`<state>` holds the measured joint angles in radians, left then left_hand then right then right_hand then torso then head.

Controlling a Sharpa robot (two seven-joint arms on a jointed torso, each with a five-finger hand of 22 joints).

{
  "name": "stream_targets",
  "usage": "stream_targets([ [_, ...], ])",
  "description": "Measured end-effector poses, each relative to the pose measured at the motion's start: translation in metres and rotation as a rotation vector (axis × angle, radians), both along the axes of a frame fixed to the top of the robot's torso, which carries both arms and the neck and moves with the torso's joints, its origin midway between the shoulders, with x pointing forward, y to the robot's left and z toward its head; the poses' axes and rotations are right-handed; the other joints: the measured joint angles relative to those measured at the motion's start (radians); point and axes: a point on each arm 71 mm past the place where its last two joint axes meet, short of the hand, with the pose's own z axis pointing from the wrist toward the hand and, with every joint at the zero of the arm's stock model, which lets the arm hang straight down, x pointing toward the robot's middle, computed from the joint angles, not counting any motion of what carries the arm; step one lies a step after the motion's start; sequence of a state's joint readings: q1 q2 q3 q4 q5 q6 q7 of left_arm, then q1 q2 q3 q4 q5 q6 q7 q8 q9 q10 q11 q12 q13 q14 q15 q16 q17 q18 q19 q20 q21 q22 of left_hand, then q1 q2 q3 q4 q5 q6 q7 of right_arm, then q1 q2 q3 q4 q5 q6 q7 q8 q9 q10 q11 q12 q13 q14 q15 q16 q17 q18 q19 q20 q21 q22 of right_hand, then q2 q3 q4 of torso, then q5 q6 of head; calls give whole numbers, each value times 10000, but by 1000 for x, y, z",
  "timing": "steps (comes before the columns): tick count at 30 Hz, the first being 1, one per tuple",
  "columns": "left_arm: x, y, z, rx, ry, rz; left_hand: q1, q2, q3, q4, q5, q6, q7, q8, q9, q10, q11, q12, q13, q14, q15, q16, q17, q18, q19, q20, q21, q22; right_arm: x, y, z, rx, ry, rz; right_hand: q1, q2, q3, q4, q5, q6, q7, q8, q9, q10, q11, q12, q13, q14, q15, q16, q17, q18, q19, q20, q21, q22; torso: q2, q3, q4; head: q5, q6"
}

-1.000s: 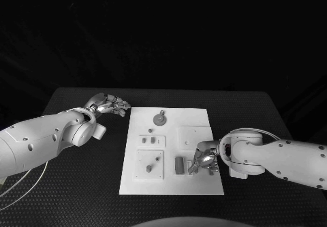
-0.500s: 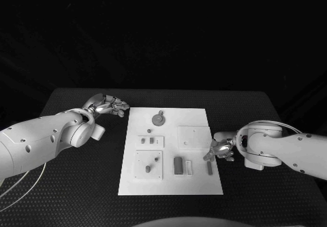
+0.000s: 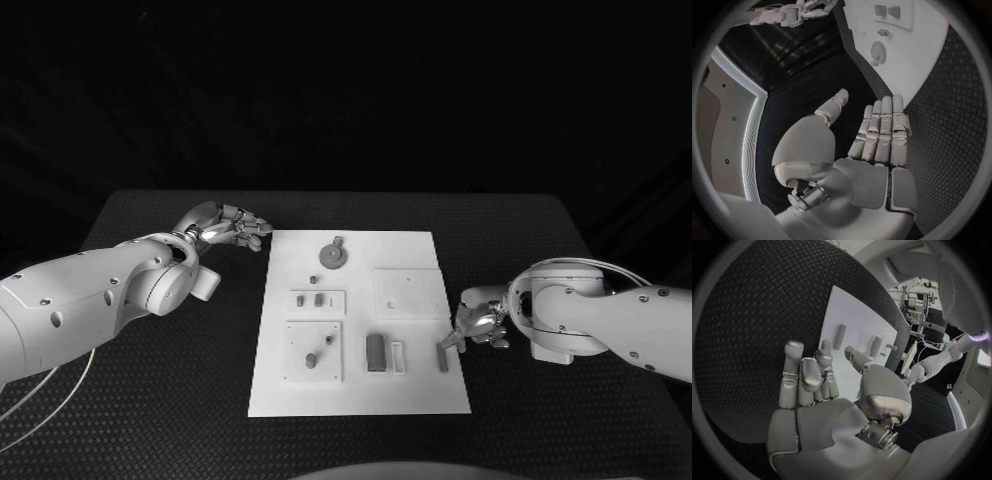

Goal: Assemble the parts on the task board

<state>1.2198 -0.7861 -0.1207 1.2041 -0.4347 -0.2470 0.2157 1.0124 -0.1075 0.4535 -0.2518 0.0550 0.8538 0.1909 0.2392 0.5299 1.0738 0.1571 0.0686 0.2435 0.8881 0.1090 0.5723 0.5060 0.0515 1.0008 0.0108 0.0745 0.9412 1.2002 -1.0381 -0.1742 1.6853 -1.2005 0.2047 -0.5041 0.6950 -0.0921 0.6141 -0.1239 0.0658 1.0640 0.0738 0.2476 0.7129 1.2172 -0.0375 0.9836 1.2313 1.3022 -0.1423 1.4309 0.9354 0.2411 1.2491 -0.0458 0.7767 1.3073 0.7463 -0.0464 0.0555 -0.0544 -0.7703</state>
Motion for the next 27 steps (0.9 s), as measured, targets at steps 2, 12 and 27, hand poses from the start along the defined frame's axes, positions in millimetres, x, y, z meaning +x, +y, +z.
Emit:
stream_targets([
  [2, 0, 0, 0, -1, 7, -8, 0, 0, 0, 0, 0, 0, 0, 0, 0, 0, 0, 0, -9, 0, 0, 0, 0, 0, 0, 0, 0, 0, 0, 3, -2, -33, 59, 87, -43, 43, -28, 27, 0, 5, 4, 0, 0, 17, 17, 0, -7, 0, 1, 0, 1, 2, -35, 34, 0, 0, 0, -2, 3, -4, -15],
  [12, 0, -1, 0, -14, 34, -61, -35, 35, 0, 0, 0, 0, 0, 0, 1, 0, 0, 0, -9, 0, 0, -40, 17, -1, 0, 0, 0, 0, -4, 19, -20, -45, 452, 400, -61, 25, -29, 29, 0, 55, -23, 3, -1, 17, 17, 0, -10, 16, 16, 0, 1, 5, -34, 35, 36, 0, 0, -6, 22, -22, -63],
  [27, 0, -1, 0, -23, 53, -88, -34, 36, 2, 53, 0, 0, 0, 0, 1, 0, 0, 0, -8, 0, 0, -39, 30, -2, 0, 0, 0, -8, 4, 32, -28, -112, 409, 659, -4, 155, -31, -301, 0, 312, -126, 24, 13, 18, 16, -2, -10, 36, 28, -1, -7, 7, -74, 3, 84, 0, -2, -7, 15, 6, -72],
])
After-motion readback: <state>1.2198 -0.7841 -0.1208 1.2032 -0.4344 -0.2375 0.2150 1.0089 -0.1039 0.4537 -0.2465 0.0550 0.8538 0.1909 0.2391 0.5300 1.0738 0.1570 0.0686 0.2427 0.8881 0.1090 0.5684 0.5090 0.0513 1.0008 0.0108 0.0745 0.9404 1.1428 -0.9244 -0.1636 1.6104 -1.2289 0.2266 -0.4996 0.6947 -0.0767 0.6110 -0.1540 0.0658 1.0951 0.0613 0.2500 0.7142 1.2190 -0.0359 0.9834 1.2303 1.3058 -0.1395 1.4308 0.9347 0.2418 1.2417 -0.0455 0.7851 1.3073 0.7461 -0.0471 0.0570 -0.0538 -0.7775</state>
